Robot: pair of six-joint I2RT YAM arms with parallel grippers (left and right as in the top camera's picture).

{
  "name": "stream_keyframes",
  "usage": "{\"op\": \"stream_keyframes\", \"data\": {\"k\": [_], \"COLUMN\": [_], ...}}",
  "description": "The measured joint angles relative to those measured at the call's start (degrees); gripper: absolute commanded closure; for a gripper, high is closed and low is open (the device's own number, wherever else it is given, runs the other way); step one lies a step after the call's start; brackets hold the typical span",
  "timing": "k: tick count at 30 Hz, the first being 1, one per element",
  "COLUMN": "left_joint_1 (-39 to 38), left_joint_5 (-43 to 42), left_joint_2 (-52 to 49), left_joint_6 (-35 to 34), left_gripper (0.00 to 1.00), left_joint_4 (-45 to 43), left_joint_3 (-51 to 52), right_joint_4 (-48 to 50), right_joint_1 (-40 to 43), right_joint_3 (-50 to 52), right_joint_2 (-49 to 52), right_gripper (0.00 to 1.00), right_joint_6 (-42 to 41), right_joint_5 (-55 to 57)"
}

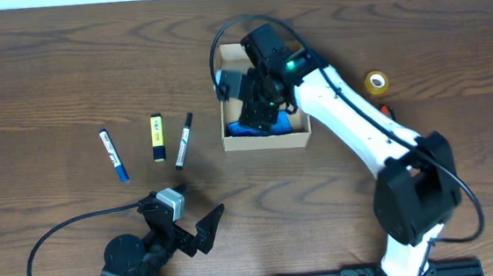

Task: Pack container
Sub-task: 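Lower the blue holder into the box and open the right gripper, then move the right gripper to the red stapler and grasp it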

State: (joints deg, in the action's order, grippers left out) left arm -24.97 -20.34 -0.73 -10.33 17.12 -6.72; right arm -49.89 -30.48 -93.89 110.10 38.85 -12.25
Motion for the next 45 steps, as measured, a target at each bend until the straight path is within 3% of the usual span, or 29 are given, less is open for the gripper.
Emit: {"op": "stream_keyframes", "data": {"k": [5, 12, 19, 29, 45], "left_joint_1": [0.0, 0.0, 0.0, 0.0, 0.0], "left_joint_5": [0.0, 0.0, 0.0, 0.0, 0.0], "left_joint_2": [0.0, 0.0, 0.0, 0.0, 0.0], "left_joint_6": [0.0, 0.0, 0.0, 0.0, 0.0], "left_gripper": [0.05, 0.04, 0.05, 0.05, 0.05], "left_joint_4": [0.0, 0.0, 0.0, 0.0, 0.0], "left_joint_3": [0.0, 0.0, 0.0, 0.0, 0.0], "right_joint_4": [-1.4, -10.5, -8.0, -2.0, -1.7], "right_joint_1": [0.4, 2.1, 2.3, 5.8, 10.5], "right_joint_3": [-1.3, -1.6, 4.4, 15.6, 20.9], "right_joint_2": [-6.4, -8.7, -8.6, -8.4, -8.3], "right_gripper": [0.13, 0.12, 0.09, 0.09, 0.07], "right_joint_6": [-14.6, -39.1, -56.3, -66.6, -68.2], "right_joint_5": [6.0, 16.8, 24.5, 27.3, 27.3]}}
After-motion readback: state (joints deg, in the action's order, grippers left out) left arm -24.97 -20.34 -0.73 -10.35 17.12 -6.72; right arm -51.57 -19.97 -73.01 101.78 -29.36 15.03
